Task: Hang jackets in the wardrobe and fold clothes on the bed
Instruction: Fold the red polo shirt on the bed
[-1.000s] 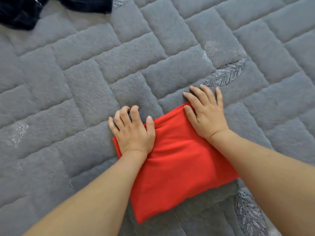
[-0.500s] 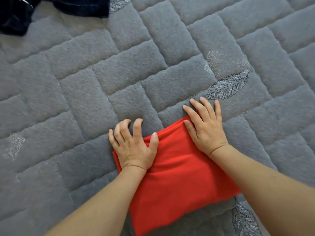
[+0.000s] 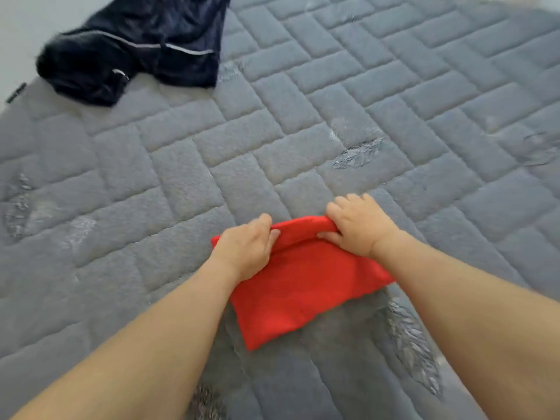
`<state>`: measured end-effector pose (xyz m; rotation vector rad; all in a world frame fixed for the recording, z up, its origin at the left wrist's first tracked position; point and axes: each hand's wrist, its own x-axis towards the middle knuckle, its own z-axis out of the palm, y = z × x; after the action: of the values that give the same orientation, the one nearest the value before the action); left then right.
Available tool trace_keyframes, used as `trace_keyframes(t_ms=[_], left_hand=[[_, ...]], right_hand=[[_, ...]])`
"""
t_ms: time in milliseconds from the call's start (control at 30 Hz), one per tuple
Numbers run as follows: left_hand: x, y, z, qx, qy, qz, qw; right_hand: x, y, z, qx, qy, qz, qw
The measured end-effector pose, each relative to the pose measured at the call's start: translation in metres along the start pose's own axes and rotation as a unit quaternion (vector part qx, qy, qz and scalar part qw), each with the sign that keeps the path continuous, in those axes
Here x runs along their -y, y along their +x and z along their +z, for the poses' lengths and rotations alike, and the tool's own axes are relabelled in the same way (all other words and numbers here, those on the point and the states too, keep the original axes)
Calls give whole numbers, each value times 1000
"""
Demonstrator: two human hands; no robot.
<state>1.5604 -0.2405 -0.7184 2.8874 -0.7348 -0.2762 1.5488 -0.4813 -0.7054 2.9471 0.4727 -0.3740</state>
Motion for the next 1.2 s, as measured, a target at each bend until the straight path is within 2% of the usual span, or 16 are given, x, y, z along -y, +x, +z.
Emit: trace_keyframes(t_ms=[100,200,267,467,633,767,833,933,1100,1200], left_hand=[[-30,-34,-66,8,23,64,998],[-70,-65,-153,6,50,122,991],[-100,-79,-217,-8,65,160,985],[-189,-108,-390,-16,39,291,956],[-293,-153,-488,-36,31,434,900],[-378,-227,-528,-44,36,519,853],[-418,-279,-536,-51,41,563,824],[-477,-367,-550,-71,38,642,763],[-554,-527,-571,-92,21,771,630],[-588,-621,-580,-63,12,830,554]], right_hand=[[3,-52,-68,56,7,5,998],[8,-109,-151,161,41,82,983],[7,-151,-207,198,61,142,968],[-4,-320,-374,118,186,316,923],[20,-476,-463,31,283,460,841],[70,-602,-500,-9,300,555,776],[105,-667,-511,-10,303,603,738],[167,-768,-522,-24,291,679,674],[289,-922,-538,-92,323,778,532],[371,-996,-555,-124,328,820,452]])
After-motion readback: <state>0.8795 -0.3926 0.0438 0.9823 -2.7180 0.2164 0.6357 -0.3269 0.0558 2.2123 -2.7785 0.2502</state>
